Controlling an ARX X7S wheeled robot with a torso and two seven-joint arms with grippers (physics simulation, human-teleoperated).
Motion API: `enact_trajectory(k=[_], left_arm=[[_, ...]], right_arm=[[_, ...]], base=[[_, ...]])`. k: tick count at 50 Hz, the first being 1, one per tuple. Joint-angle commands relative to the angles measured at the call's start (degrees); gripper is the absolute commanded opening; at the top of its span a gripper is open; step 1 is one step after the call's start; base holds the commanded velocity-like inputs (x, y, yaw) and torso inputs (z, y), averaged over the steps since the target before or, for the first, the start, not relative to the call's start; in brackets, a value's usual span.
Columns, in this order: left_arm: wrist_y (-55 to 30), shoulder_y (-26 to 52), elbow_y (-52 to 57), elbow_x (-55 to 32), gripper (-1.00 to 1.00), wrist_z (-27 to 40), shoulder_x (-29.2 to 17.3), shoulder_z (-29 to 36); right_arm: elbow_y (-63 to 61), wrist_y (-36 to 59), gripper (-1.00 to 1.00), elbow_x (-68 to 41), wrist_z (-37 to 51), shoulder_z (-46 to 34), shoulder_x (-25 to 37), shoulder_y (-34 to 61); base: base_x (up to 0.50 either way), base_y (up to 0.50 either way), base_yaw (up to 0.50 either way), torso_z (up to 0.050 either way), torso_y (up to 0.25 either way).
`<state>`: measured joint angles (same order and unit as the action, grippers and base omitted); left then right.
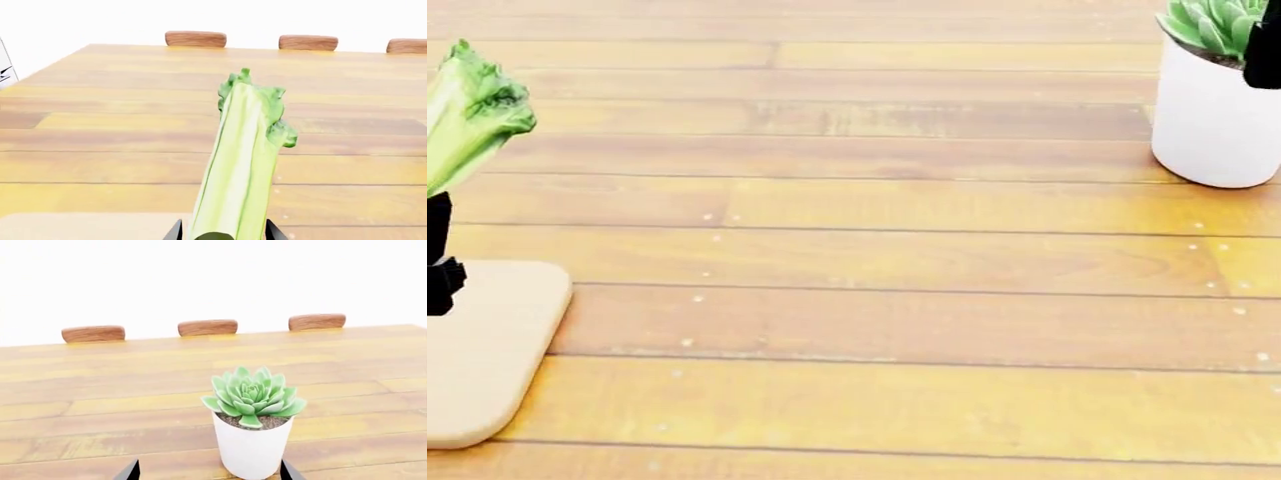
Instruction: Place the celery and the celery on separate cutting boards.
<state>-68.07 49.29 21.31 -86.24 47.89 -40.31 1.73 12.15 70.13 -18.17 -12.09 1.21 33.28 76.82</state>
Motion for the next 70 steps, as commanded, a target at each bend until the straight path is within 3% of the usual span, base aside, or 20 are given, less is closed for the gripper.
enact_trajectory(k=[1, 19, 43, 59, 60, 70], left_arm=[[3.99, -0.37, -7.30, 10.16, -1.00, -8.32, 2.45, 4.57], [7.13, -3.98, -13.19, 14.98, -1.00, -11.18, -1.61, 3.48], [12.30, -10.34, -18.44, 20.68, -1.00, -15.37, -1.17, 5.55], [12.05, -9.14, -19.58, 20.94, -1.00, -15.12, -1.31, 5.78], [11.69, -8.79, -19.22, 20.83, 1.00, -14.84, -1.35, 5.91], [9.69, -6.99, -15.82, 18.09, 1.00, -12.58, -1.88, 4.74]], right_arm=[[-1.03, 1.49, 1.00, -0.36, 0.42, 0.56, 0.20, -0.83], [-1.22, 1.79, 1.00, -0.47, 1.10, 0.56, -0.12, -1.85], [-1.13, 1.22, 1.00, -0.29, 2.13, 0.66, -0.37, -3.67], [-1.88, 1.52, 1.00, -0.93, 2.43, 2.11, -0.13, -5.67], [-2.07, 1.63, 1.00, -0.98, 2.41, 2.14, -0.03, -5.83], [-2.19, 2.18, 1.00, -1.26, 2.49, 2.13, -0.08, -5.45]], base=[[0.00, 0.00, 0.00, 0.000, 0.000], [0.00, 0.00, 0.00, 0.000, 0.001], [0.00, 0.00, 0.00, 0.000, 0.000], [0.00, 0.00, 0.00, 0.001, 0.001], [0.00, 0.00, 0.00, 0.000, 0.000], [0.00, 0.00, 0.00, 0.000, 0.000]])
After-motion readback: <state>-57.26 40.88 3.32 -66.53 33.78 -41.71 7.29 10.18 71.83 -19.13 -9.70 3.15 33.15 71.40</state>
